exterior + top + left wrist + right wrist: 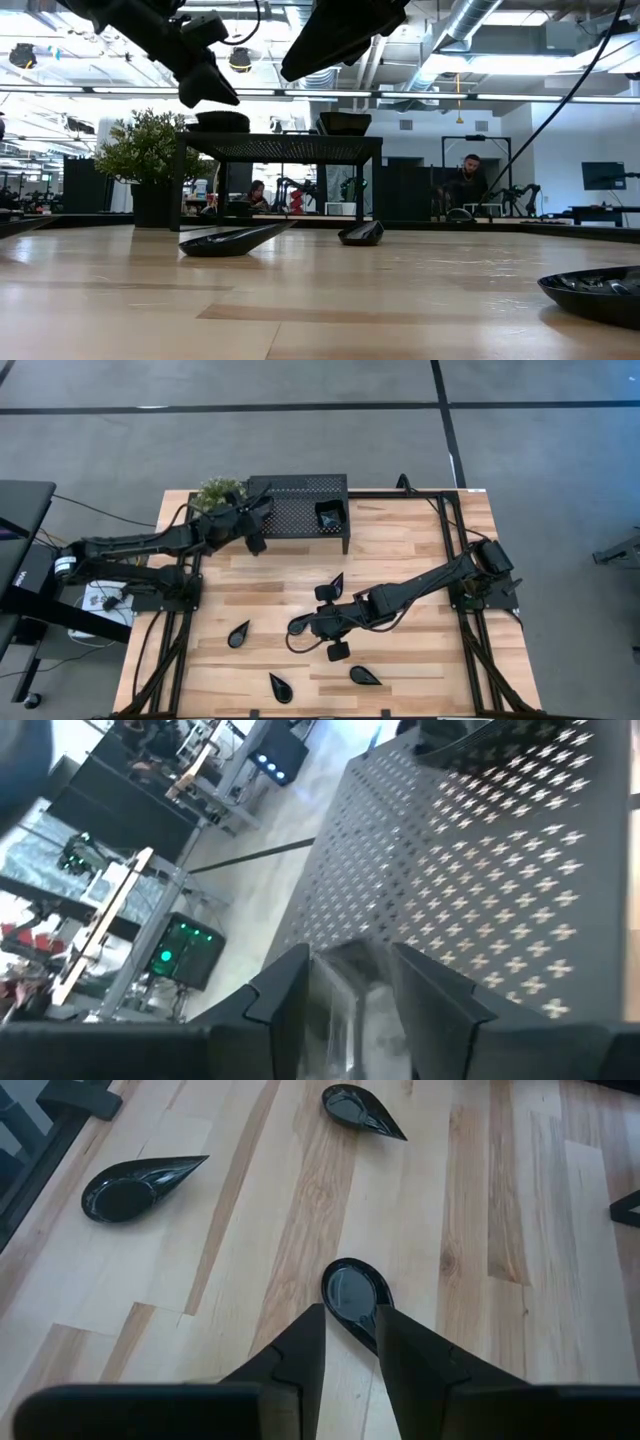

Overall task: Pick & Place Mini shaped plates
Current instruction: Stack the black leaf-shaped plate on top of the black leaf-shaped plate on the shelf, then put the black drop-shaped plate on the shelf, then stack the black drop-shaped plate on top of the black drop-shaped plate on the shelf

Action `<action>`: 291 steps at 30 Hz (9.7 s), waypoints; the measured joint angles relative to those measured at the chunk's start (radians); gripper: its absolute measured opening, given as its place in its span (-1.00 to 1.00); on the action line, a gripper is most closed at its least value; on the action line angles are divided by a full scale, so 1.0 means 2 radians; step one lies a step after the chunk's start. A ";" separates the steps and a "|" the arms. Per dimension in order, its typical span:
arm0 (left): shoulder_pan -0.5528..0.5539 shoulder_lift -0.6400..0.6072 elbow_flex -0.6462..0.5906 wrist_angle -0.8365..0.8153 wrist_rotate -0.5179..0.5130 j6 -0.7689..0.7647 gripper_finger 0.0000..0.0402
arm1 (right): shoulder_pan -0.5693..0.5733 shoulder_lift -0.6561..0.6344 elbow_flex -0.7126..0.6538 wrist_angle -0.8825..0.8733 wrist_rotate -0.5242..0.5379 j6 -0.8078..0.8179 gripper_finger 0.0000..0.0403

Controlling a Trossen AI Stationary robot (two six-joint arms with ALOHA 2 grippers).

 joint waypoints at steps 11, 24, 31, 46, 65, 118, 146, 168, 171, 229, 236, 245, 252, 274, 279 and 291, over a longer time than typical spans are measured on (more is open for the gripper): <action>-0.008 0.000 0.000 -0.015 0.001 -0.036 -0.30 | 0.001 0.000 0.000 0.000 0.000 0.000 -0.57; -0.194 0.004 -0.010 -0.001 0.288 -0.272 -0.45 | 0.000 0.000 0.000 0.000 0.000 0.000 -0.57; -0.298 0.057 -0.081 0.078 0.210 -0.341 -0.47 | 0.000 0.000 0.000 0.002 0.000 0.000 -0.57; -0.272 0.323 -0.098 0.293 0.253 -0.382 -0.47 | -0.002 0.000 0.000 -0.009 0.000 0.000 -0.57; -0.266 0.352 -0.098 0.304 0.258 -0.401 -0.89 | -0.003 0.000 0.000 -0.012 0.000 0.000 -0.57; 0.086 0.182 0.014 0.171 0.201 -0.293 -0.96 | -0.012 0.000 0.000 -0.024 -0.001 -0.004 -0.57; 0.032 0.113 0.014 0.198 0.192 -0.259 -0.66 | -0.012 0.000 0.000 -0.024 -0.001 -0.003 -0.57; -0.339 0.032 0.014 -0.235 0.242 -0.467 -0.66 | -0.014 0.003 0.000 -0.022 -0.001 0.000 -0.57; -0.354 0.040 0.011 -0.290 0.239 -0.515 -0.66 | -0.017 0.003 0.000 -0.021 -0.001 -0.023 -0.57; -0.379 0.116 -0.100 -0.194 0.234 -0.814 -0.96 | -0.113 0.003 0.000 -0.019 -0.031 -0.086 -0.57; -0.375 0.114 -0.060 -0.161 0.054 -0.851 -0.96 | -0.113 0.003 0.000 -0.016 -0.031 -0.069 -0.57; -0.284 0.114 0.071 -0.131 -0.123 -0.680 -0.96 | -0.098 -0.008 0.001 -0.166 -0.032 0.043 -0.57; -0.147 0.114 0.109 -0.036 -0.112 -0.554 -0.96 | -0.075 -0.008 0.001 -0.191 -0.030 0.083 -0.57; -0.016 0.181 0.109 0.013 -0.015 -0.538 -0.97 | 0.007 -0.153 -0.091 -0.187 0.183 0.085 -0.57; -0.016 0.182 0.109 0.019 -0.019 -0.539 -0.93 | 0.006 -0.201 -0.149 -0.147 0.185 0.085 -0.57; 0.009 0.197 0.097 0.049 -0.018 -0.532 -0.91 | -0.006 -0.227 -0.155 -0.103 0.184 0.114 -0.57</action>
